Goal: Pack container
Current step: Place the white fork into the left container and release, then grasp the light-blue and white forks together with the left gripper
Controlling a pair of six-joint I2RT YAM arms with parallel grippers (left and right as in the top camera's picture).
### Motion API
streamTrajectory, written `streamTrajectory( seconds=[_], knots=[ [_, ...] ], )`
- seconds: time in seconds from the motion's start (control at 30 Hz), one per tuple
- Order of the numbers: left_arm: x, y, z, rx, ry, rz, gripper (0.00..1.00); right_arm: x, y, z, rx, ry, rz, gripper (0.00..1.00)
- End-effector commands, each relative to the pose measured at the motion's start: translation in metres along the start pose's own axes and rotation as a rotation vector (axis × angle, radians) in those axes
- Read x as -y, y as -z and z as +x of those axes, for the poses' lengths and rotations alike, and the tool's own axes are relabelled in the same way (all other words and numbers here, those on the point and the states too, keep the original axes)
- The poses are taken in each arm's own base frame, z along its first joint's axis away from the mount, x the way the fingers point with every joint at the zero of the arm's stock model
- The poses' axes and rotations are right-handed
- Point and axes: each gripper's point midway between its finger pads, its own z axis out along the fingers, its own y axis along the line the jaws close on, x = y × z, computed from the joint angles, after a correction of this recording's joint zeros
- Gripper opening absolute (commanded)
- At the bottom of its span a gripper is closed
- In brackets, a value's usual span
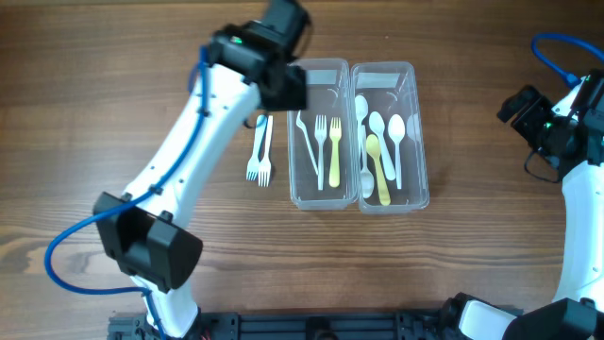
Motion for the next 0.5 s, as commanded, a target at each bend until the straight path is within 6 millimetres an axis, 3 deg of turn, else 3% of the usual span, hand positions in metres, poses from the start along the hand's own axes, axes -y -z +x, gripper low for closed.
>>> streamTrajectory(
  seconds=[0.0,0.07,0.23,0.47],
  knots=[
    [-0.056,-0.039,-0.010,-0.050,-0.032,-0.138,0.62,0.003,-0.002,-0.001,0.003,-0.006,0.018,1.00],
    [-0.067,-0.072,0.002,-0.152,-0.122,-0.101,0.58,0.003,-0.002,-0.001,0.003,-0.007,0.018,1.00],
    [-0.078,-0.121,0.028,-0.280,-0.160,-0.102,0.49,0.002,-0.002,-0.002,0.003,-0.006,0.017,1.00],
    [-0.068,-0.151,0.046,-0.330,-0.157,-0.047,0.50,0.002,-0.002,-0.002,0.003,-0.006,0.017,1.00]
  ],
)
